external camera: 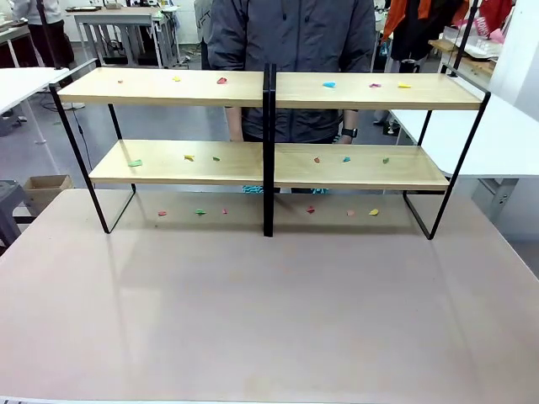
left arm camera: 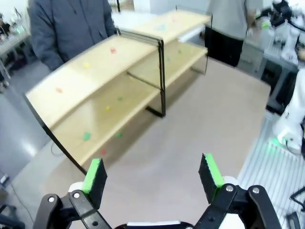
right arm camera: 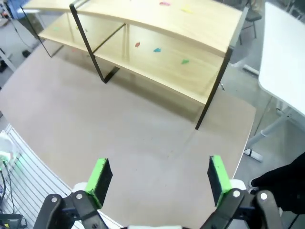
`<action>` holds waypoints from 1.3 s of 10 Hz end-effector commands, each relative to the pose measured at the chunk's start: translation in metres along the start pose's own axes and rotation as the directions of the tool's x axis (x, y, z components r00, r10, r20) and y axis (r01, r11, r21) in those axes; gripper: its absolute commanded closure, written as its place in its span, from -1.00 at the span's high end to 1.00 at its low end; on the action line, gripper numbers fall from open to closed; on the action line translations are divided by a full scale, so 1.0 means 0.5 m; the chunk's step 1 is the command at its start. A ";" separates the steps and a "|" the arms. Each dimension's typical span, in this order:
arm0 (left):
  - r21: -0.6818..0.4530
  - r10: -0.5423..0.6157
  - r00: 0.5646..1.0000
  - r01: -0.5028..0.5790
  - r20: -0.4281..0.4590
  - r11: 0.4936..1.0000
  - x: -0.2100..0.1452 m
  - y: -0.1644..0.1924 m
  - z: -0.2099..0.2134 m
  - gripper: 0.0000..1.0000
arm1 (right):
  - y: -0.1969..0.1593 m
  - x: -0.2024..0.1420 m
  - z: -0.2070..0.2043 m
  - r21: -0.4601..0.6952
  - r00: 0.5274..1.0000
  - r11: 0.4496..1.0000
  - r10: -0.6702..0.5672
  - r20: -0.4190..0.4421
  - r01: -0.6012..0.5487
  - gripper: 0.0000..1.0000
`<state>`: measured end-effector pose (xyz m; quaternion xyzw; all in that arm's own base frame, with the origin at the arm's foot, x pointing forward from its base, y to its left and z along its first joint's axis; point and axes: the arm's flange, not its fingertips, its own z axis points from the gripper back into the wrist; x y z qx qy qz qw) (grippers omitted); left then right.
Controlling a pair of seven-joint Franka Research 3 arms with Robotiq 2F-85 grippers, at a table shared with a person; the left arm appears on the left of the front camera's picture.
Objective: Clean the shelves.
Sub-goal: Pick up the Duster when the human hands it over.
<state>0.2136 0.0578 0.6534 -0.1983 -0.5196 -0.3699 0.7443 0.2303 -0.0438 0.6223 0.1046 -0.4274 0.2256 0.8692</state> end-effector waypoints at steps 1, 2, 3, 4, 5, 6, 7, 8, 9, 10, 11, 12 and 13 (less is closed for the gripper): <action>0.029 -0.008 0.994 0.005 0.108 1.000 -0.045 -0.034 -0.066 1.00 | 0.002 -0.003 -0.047 0.017 1.000 1.000 0.023 0.007 -0.023 1.00; 0.039 0.033 0.994 -0.038 0.101 0.999 -0.050 -0.027 -0.077 1.00 | 0.001 0.000 -0.050 0.015 1.000 1.000 0.020 0.015 -0.020 1.00; 0.070 0.079 0.990 -0.088 0.116 0.994 -0.054 -0.015 -0.086 1.00 | -0.001 0.002 -0.053 0.009 1.000 1.000 0.013 0.025 -0.013 1.00; 0.056 0.120 0.987 -0.127 0.109 0.990 -0.059 0.002 -0.098 1.00 | -0.006 0.006 -0.059 0.015 0.999 1.000 0.003 0.034 -0.004 1.00; 0.062 0.146 0.987 -0.151 0.072 0.987 -0.063 0.014 -0.116 1.00 | -0.007 0.010 -0.065 0.015 0.999 1.000 0.002 0.039 -0.003 1.00; 0.048 0.151 0.988 -0.153 0.041 0.987 -0.062 0.023 -0.131 1.00 | -0.007 0.014 -0.075 0.025 0.999 1.000 0.005 0.033 -0.006 1.00; 0.042 0.138 0.990 -0.139 0.021 0.989 -0.059 0.021 -0.138 1.00 | -0.011 0.016 -0.080 0.028 1.000 1.000 0.008 0.028 -0.008 1.00; 0.035 0.140 0.990 -0.140 0.005 0.990 -0.058 0.022 -0.141 1.00 | -0.016 0.018 -0.085 0.047 0.999 0.999 0.020 0.041 -0.022 1.00; 0.029 0.139 0.990 -0.139 0.004 0.990 -0.062 0.024 -0.140 1.00 | -0.020 0.023 -0.091 0.054 0.998 0.998 0.031 0.060 -0.034 1.00; 0.031 0.138 0.990 -0.138 0.001 0.990 -0.063 0.026 -0.139 1.00 | -0.023 0.029 -0.090 0.012 0.997 0.999 0.033 0.072 -0.034 1.00; 0.032 0.135 0.991 -0.135 -0.003 0.990 -0.063 0.028 -0.139 1.00 | -0.028 0.035 -0.085 -0.007 0.990 1.000 -0.012 0.138 0.013 1.00; 0.023 0.136 0.991 -0.136 -0.003 0.990 -0.066 0.032 -0.141 1.00 | -0.032 0.039 -0.078 -0.011 0.979 0.997 -0.067 0.195 0.070 1.00; 0.015 0.138 0.990 -0.138 -0.004 0.990 -0.070 0.035 -0.143 1.00 | -0.033 0.042 -0.074 -0.017 0.971 0.993 -0.109 0.211 0.115 1.00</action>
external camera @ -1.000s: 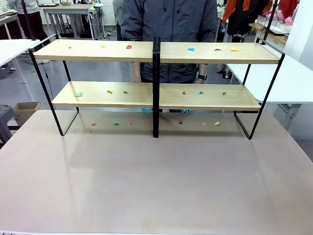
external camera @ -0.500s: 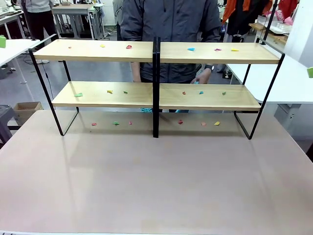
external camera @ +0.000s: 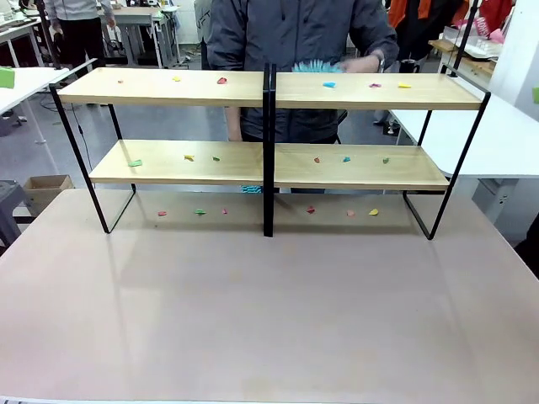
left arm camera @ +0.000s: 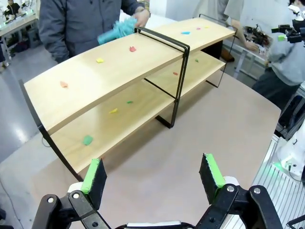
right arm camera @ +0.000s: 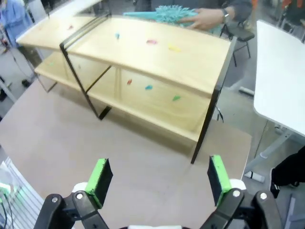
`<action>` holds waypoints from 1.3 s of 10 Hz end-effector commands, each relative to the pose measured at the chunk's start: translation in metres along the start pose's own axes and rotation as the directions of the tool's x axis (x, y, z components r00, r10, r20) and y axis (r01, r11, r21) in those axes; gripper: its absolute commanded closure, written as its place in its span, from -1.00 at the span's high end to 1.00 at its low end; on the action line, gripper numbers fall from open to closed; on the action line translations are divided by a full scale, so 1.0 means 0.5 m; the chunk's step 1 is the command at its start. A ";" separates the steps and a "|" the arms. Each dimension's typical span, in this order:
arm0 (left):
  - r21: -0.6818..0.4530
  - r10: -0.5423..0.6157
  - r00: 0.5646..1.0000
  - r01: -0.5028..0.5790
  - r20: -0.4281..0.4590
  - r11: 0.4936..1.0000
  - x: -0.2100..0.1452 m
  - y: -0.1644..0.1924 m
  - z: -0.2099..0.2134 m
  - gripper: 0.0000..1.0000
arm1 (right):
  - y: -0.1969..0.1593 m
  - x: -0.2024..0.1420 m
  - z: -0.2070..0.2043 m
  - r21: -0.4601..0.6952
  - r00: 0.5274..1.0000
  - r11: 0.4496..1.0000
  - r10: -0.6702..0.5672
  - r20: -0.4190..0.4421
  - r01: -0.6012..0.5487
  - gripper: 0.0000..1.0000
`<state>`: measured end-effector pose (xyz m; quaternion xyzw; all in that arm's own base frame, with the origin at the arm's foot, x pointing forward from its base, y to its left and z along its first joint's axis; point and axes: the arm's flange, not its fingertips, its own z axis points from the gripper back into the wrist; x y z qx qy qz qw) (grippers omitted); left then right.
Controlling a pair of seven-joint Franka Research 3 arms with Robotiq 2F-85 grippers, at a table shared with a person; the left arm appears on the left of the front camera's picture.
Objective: Clean the shelves.
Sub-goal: Pick up the Duster when the human hands it over.
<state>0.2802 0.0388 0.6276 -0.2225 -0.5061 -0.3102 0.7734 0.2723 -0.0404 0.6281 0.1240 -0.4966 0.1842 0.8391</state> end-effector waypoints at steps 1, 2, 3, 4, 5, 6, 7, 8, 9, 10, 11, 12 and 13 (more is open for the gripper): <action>-0.017 -0.005 1.000 0.005 -0.001 1.000 -0.067 -0.028 -0.014 1.00 | 0.003 -0.017 -0.015 -0.017 0.997 0.998 -0.059 0.041 0.059 1.00; -0.020 -0.008 1.000 0.008 -0.001 1.000 -0.069 -0.029 -0.015 1.00 | 0.005 -0.016 -0.015 -0.050 0.997 0.997 -0.066 0.032 0.067 1.00; -0.019 -0.008 1.000 0.008 -0.005 1.000 -0.070 -0.029 -0.016 1.00 | 0.002 -0.017 -0.020 -0.081 0.996 0.993 -0.082 0.020 0.083 1.00; -0.024 -0.007 1.000 0.007 -0.004 1.000 -0.069 -0.028 -0.017 1.00 | 0.000 -0.017 -0.023 -0.072 0.996 0.994 -0.086 0.023 0.088 1.00; -0.021 -0.006 1.000 0.006 -0.004 1.000 -0.069 -0.028 -0.017 1.00 | -0.001 -0.017 -0.024 -0.069 0.996 0.994 -0.087 0.024 0.088 1.00; -0.019 -0.007 1.000 0.007 -0.007 1.000 -0.068 -0.025 -0.019 1.00 | -0.003 -0.017 -0.025 -0.058 0.996 0.995 -0.084 0.021 0.086 1.00; -0.024 0.003 1.000 -0.003 -0.009 1.000 -0.069 -0.022 -0.024 1.00 | -0.006 -0.021 -0.029 -0.049 0.996 0.995 -0.088 0.012 0.088 1.00; -0.032 0.004 1.000 -0.004 -0.012 0.999 -0.069 -0.020 -0.028 1.00 | -0.009 -0.024 -0.033 -0.046 0.996 0.995 -0.092 0.002 0.092 1.00; -0.028 0.008 1.000 -0.008 -0.014 1.000 -0.068 -0.022 -0.030 1.00 | -0.009 -0.025 -0.034 -0.043 0.996 0.995 -0.090 -0.005 0.090 1.00; -0.034 0.005 1.000 -0.005 -0.018 0.999 -0.067 -0.023 -0.030 1.00 | -0.009 -0.025 -0.036 -0.040 0.997 0.996 -0.080 -0.013 0.080 1.00; -0.030 -0.001 1.000 0.001 -0.023 1.000 -0.063 -0.025 -0.030 1.00 | -0.004 -0.025 -0.037 -0.012 0.998 0.999 -0.053 -0.030 0.052 1.00; -0.027 -0.003 1.000 0.002 -0.026 1.000 -0.062 -0.023 -0.028 1.00 | 0.002 -0.024 -0.039 0.001 0.998 0.999 -0.036 -0.054 0.036 1.00; -0.027 -0.005 1.000 0.004 -0.027 1.000 -0.062 -0.023 -0.028 1.00 | 0.009 -0.025 -0.037 -0.010 0.998 1.000 -0.026 -0.064 0.025 1.00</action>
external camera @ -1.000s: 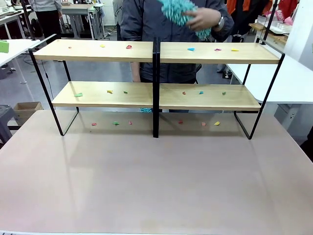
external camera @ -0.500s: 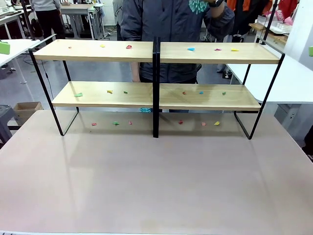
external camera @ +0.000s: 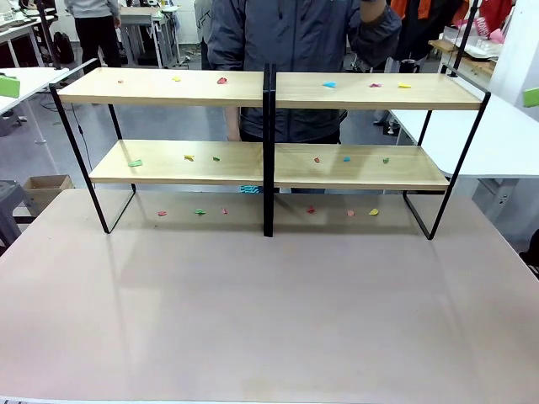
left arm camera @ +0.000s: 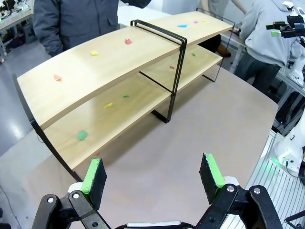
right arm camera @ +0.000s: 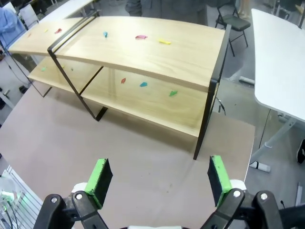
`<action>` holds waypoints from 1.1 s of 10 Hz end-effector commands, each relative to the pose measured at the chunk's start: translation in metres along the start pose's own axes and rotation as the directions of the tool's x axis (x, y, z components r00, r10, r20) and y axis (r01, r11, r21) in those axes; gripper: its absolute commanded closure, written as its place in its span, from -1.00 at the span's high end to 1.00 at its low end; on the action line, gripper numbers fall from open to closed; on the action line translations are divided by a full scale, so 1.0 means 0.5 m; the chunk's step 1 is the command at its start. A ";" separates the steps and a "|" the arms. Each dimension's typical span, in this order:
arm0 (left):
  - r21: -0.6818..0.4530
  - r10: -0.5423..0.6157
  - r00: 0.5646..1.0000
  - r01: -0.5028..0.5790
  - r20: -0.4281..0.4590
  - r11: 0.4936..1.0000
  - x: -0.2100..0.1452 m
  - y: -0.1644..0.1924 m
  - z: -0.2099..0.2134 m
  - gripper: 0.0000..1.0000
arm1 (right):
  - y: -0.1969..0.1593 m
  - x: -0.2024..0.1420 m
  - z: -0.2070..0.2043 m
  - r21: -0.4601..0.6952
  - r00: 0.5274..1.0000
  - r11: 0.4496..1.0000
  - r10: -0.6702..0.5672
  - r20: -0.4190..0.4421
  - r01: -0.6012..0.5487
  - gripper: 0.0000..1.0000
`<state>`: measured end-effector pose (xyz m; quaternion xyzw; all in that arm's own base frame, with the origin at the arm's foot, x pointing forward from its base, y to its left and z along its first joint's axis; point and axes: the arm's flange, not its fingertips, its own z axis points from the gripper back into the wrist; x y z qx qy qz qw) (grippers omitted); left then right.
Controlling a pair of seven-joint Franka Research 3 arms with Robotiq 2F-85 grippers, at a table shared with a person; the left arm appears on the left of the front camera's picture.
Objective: Clean the shelves.
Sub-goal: Pick up the Duster when the human hands it over.
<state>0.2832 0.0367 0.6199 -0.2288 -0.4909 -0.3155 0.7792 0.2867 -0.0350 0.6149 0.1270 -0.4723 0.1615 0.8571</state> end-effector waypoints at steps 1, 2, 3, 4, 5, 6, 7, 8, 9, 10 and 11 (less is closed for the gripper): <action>-0.004 -0.012 1.000 0.012 -0.002 1.000 -0.050 -0.023 -0.017 1.00 | 0.019 -0.024 0.011 0.008 0.999 0.999 0.038 -0.016 -0.038 1.00; -0.004 -0.013 1.000 0.013 -0.004 1.000 -0.051 -0.026 -0.017 1.00 | 0.023 -0.036 0.025 0.045 0.999 0.998 0.053 -0.012 -0.052 1.00; -0.007 -0.016 1.000 0.016 -0.002 1.000 -0.052 -0.027 -0.018 1.00 | 0.023 -0.050 0.039 0.059 0.999 0.997 0.052 -0.011 -0.051 1.00; -0.011 -0.017 1.000 0.017 0.000 1.000 -0.054 -0.028 -0.020 1.00 | 0.024 -0.062 0.052 0.044 0.999 0.998 0.046 -0.007 -0.046 1.00; -0.017 -0.018 1.000 0.018 -0.001 1.000 -0.054 -0.025 -0.022 1.00 | 0.027 -0.071 0.066 0.054 0.999 0.997 0.051 0.006 -0.051 1.00; -0.020 -0.020 1.000 0.020 -0.002 1.000 -0.054 -0.024 -0.023 1.00 | 0.029 -0.074 0.075 0.044 0.998 0.997 0.056 0.016 -0.056 1.00; -0.024 -0.021 1.000 0.021 -0.002 0.999 -0.055 -0.023 -0.024 1.00 | 0.030 -0.073 0.079 0.035 0.998 0.998 0.060 0.019 -0.061 1.00; -0.029 -0.023 1.000 0.022 -0.006 0.999 -0.056 -0.023 -0.026 1.00 | 0.030 -0.072 0.080 0.030 0.998 0.998 0.061 0.018 -0.061 1.00; -0.030 -0.020 1.000 0.020 -0.007 0.999 -0.057 -0.024 -0.029 1.00 | 0.028 -0.072 0.078 0.031 0.998 0.998 0.062 0.011 -0.063 1.00; -0.028 -0.015 1.000 0.015 -0.003 0.999 -0.058 -0.025 -0.030 1.00 | 0.026 -0.068 0.073 0.036 0.998 0.997 0.068 0.003 -0.068 1.00; -0.026 -0.005 1.000 0.004 -0.007 1.000 -0.057 -0.023 -0.031 1.00 | 0.023 -0.014 0.097 0.040 0.999 0.998 0.040 0.019 -0.041 1.00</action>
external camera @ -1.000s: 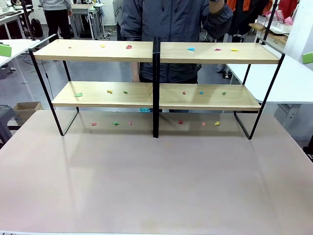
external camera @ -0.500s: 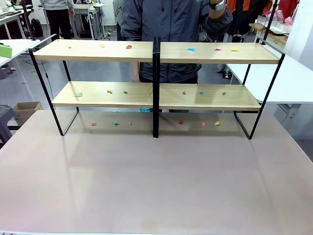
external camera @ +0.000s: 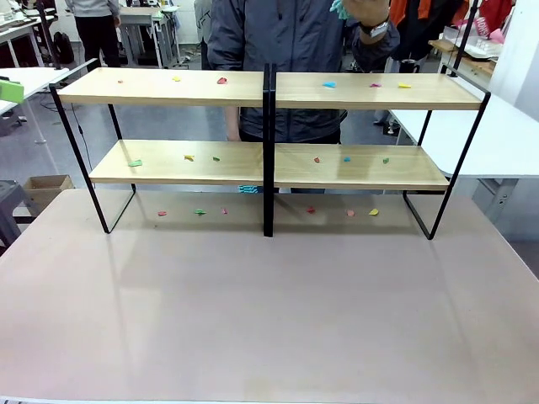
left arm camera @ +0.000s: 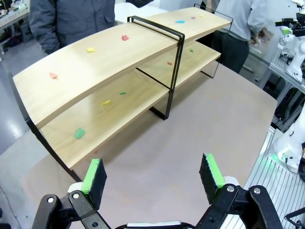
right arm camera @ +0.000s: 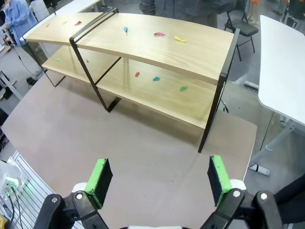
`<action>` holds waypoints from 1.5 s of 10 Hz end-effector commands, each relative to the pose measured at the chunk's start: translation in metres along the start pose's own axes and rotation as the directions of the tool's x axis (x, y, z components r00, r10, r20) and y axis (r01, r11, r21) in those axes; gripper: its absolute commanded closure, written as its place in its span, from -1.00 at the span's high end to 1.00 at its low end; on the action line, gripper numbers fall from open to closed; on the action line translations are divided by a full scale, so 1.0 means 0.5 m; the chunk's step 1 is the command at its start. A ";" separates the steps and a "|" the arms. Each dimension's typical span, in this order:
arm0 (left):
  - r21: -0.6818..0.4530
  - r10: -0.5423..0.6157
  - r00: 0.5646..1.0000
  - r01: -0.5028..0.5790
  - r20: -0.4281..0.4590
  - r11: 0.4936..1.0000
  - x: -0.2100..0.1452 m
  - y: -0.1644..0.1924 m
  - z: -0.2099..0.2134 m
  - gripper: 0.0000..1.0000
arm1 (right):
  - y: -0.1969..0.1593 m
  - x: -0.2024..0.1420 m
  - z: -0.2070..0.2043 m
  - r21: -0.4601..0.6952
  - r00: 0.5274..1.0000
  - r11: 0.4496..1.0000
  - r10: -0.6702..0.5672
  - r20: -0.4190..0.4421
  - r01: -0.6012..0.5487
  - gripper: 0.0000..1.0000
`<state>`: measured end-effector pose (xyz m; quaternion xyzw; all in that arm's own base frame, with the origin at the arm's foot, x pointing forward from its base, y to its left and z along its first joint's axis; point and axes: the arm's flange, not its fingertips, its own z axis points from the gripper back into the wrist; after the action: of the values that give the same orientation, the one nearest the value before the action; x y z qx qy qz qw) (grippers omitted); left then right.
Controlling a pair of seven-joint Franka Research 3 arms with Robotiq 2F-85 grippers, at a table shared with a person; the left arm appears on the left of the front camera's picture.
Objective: Clean the shelves.
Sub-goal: Pick up the Duster when the human hands it over.
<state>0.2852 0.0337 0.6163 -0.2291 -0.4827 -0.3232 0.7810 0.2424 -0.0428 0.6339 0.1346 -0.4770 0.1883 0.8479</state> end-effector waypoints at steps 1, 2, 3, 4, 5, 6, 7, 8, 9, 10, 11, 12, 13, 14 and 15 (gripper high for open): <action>-0.012 0.006 1.000 -0.006 0.002 1.000 -0.051 -0.020 -0.023 1.00 | 0.000 0.001 0.003 0.001 1.000 1.000 -0.003 0.006 0.003 1.00; 0.000 0.000 1.000 0.000 0.000 1.000 0.000 0.000 0.000 1.00 | 0.000 0.001 0.003 0.001 1.000 1.000 -0.003 0.006 0.003 1.00; 0.000 0.000 1.000 0.000 0.000 1.000 0.000 0.000 0.000 1.00 | 0.000 0.001 0.003 0.001 1.000 1.000 -0.003 0.006 0.003 1.00; 0.000 0.000 1.000 0.000 0.000 1.000 0.000 0.000 0.000 1.00 | 0.000 0.001 0.003 0.001 1.000 1.000 -0.003 0.006 0.003 1.00; 0.000 0.000 1.000 0.000 0.000 1.000 0.000 0.000 0.000 1.00 | 0.000 0.001 0.003 0.001 1.000 1.000 -0.003 0.006 0.003 1.00; 0.000 0.000 1.000 0.000 0.000 1.000 0.000 0.000 0.000 1.00 | 0.000 0.001 0.003 0.001 1.000 1.000 -0.003 0.006 0.003 1.00; 0.000 0.000 1.000 0.000 0.000 1.000 0.000 0.000 0.000 1.00 | 0.000 0.001 0.003 0.001 1.000 1.000 -0.003 0.006 0.003 1.00; 0.000 0.000 1.000 0.000 0.000 1.000 0.000 0.000 0.000 1.00 | 0.000 0.001 0.003 0.001 1.000 1.000 -0.003 0.006 0.003 1.00; 0.000 0.000 1.000 0.000 0.000 1.000 0.000 0.000 0.000 1.00 | 0.000 0.001 0.003 0.001 1.000 1.000 -0.003 0.006 0.003 1.00; 0.000 0.000 1.000 0.000 0.000 1.000 0.000 0.000 0.000 1.00 | 0.000 0.001 0.003 0.001 1.000 1.000 -0.003 0.006 0.003 1.00; 0.000 0.000 1.000 0.000 0.000 1.000 0.000 0.000 0.000 1.00 | 0.000 0.001 0.003 0.001 1.000 1.000 -0.003 0.006 0.003 1.00; 0.000 0.000 1.000 0.000 0.000 1.000 0.000 0.000 0.000 1.00 | 0.000 0.001 0.003 0.001 1.000 1.000 -0.003 0.006 0.003 1.00; 0.000 0.000 1.000 0.000 0.000 1.000 0.000 0.000 0.000 1.00 | 0.000 0.001 0.003 0.001 1.000 1.000 -0.003 0.006 0.003 1.00; 0.000 0.000 1.000 0.000 0.000 1.000 0.000 0.000 0.000 1.00 | 0.000 0.000 0.000 0.000 1.000 1.000 0.000 0.001 0.000 1.00; 0.000 0.000 1.000 0.000 0.000 1.000 0.000 0.000 0.000 1.00 | 0.002 0.060 -0.003 0.182 0.990 0.973 -0.137 -0.044 0.143 1.00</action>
<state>0.2853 0.0345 0.6161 -0.2276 -0.4826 -0.3217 0.7822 0.2444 -0.0394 0.6378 0.1674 -0.4661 0.1844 0.8489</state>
